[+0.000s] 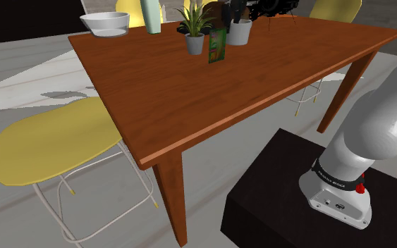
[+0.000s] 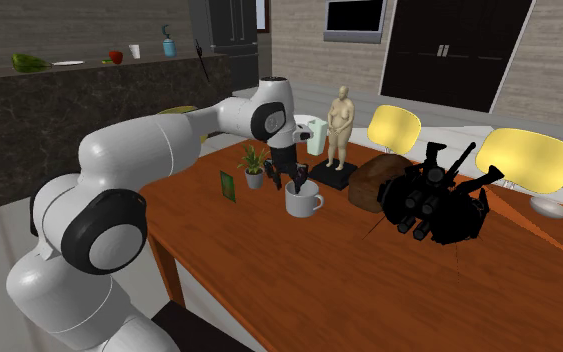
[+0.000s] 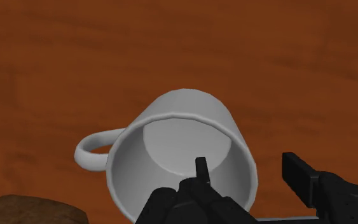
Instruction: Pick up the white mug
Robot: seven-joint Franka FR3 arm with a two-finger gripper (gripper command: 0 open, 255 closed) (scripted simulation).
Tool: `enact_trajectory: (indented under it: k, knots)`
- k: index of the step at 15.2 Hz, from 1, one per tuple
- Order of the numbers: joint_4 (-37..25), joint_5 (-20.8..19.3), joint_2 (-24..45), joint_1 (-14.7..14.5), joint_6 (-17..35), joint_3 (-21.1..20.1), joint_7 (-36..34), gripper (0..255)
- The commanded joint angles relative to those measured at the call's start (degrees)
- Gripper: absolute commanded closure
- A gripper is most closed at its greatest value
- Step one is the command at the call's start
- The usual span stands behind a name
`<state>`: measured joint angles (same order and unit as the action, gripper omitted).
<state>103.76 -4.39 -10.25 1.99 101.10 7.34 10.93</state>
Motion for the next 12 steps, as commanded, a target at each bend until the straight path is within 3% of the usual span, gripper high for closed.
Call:
enact_trajectory:
  k: [1, 9, 12]
  knots:
    - [0.09, 0.0, -0.01, -0.01, 0.09, -0.01, -0.02, 255]
    - [0.12, -0.01, -0.05, 0.01, 0.08, 0.01, 0.01, 255]
    - [-2.74, 0.09, 0.44, -0.01, -2.29, 0.0, 0.17, 255]
